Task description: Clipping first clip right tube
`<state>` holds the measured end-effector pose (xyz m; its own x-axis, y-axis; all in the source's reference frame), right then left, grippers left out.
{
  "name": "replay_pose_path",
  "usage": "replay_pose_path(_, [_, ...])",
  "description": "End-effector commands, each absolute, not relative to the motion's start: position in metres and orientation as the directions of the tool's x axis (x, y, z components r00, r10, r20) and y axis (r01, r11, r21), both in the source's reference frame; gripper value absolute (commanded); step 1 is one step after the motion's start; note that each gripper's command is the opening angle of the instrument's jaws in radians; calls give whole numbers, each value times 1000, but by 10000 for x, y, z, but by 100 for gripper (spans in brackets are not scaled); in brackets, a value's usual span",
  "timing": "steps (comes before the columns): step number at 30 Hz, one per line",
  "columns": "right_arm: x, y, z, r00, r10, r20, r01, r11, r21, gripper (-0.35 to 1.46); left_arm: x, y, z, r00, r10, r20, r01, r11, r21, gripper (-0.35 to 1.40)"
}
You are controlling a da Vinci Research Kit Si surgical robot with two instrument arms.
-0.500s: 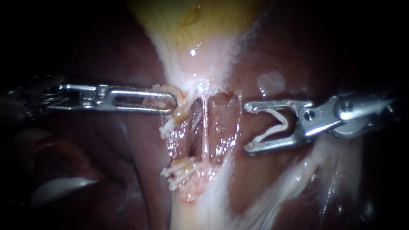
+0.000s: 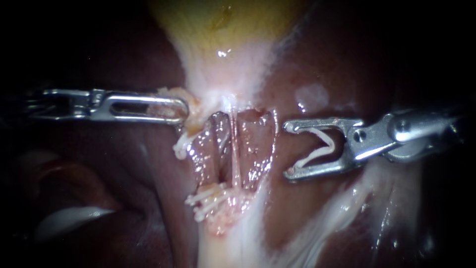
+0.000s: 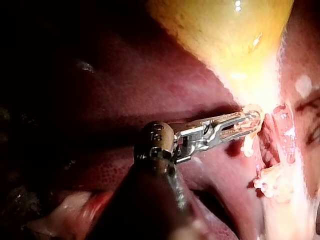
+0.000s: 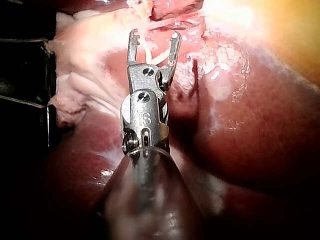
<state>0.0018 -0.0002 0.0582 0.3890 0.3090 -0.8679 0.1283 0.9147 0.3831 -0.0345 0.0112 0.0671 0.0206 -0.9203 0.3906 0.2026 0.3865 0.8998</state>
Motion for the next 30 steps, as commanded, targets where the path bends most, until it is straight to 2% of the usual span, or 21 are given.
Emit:
replay_pose_path(1, [18, -2, 582, 390, 310, -867, 128, 914, 384, 49, -341, 113, 666, 15, -921, 390, 202, 385, 901, -35])
replay_pose_path(8, [20, -1, 583, 393, 343, -853, 112, 903, 414, 49, -330, 111, 645, -1, -922, 387, 196, 379, 904, -35])
replay_pose_path(16, [41, -6, 594, 393, 453, -800, 46, 859, 509, 50, -330, 109, 646, -2, -922, 388, 197, 380, 904, -35])
replay_pose_path(30, [94, -35, 680, 369, 556, -744, 0, 801, 599, 50, -331, 106, 646, -3, -921, 389, 199, 381, 903, -35])
